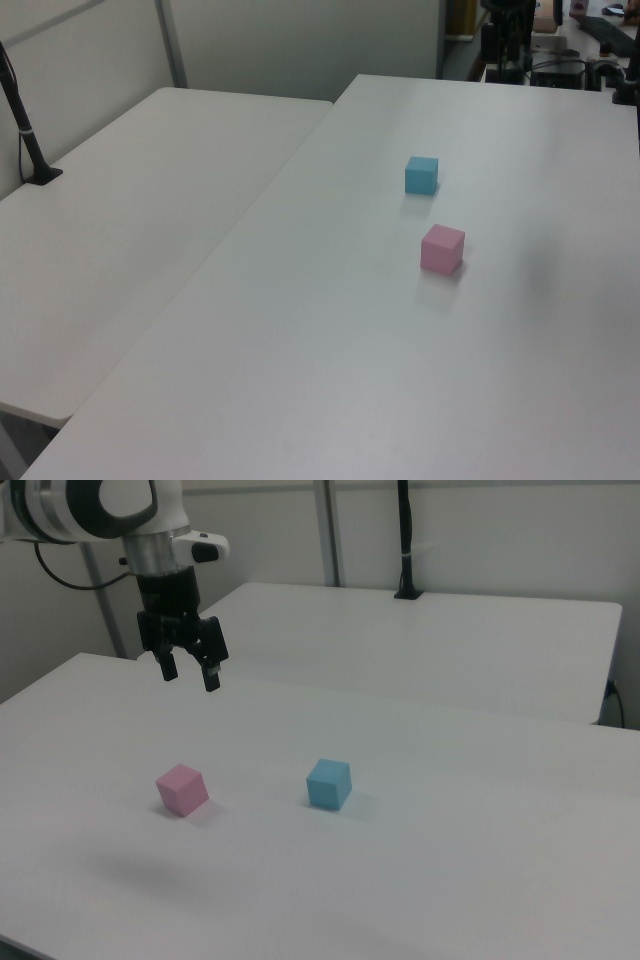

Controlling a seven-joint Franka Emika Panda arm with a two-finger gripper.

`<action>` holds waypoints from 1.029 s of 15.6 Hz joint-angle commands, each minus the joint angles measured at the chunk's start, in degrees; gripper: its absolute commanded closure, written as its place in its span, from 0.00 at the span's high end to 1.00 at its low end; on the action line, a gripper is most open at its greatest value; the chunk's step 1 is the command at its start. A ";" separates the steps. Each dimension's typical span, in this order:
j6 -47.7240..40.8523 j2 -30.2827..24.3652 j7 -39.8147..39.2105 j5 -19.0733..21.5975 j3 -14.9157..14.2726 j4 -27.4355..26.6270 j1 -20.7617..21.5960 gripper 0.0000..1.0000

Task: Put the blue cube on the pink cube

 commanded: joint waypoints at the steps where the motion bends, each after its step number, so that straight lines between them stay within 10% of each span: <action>1: -1.27 1.38 0.88 -0.97 -0.57 2.53 0.24 1.00; 16: -0.48 4.99 -0.09 0.00 -0.57 2.55 3.05 1.00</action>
